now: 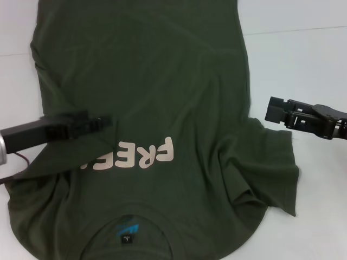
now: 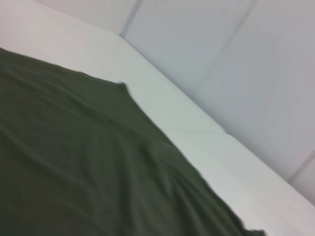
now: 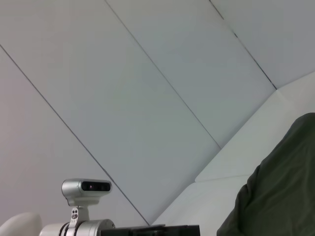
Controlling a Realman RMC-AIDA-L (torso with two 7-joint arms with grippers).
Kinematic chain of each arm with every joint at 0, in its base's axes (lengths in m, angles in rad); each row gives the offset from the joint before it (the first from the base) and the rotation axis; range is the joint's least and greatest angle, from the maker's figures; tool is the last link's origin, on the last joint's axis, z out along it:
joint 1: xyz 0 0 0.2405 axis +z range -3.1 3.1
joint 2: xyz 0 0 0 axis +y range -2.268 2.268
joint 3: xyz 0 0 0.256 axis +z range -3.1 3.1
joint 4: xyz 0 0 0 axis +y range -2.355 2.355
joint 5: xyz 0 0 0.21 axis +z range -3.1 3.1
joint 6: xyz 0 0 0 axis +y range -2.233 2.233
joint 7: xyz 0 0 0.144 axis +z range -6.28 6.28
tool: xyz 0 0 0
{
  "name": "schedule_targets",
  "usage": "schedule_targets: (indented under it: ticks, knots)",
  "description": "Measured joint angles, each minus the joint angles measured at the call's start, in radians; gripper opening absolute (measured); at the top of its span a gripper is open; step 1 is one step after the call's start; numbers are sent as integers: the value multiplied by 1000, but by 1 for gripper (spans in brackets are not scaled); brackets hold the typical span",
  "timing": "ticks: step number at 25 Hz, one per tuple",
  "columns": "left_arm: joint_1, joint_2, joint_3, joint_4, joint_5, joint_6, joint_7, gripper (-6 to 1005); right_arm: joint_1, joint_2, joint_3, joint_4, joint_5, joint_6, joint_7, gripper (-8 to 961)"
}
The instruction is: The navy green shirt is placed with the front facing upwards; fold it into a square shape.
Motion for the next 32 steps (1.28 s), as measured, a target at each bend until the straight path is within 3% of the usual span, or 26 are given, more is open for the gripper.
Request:
schedule_targets:
  ticks: [11,32]
  knots:
    - [82,25,-6,56,9,-85,90,904,12,-1,0,0,1,5,10,941]
    - [105,16,22,64,95,-87,142,907,10,1,0,0,3,0,12,941]
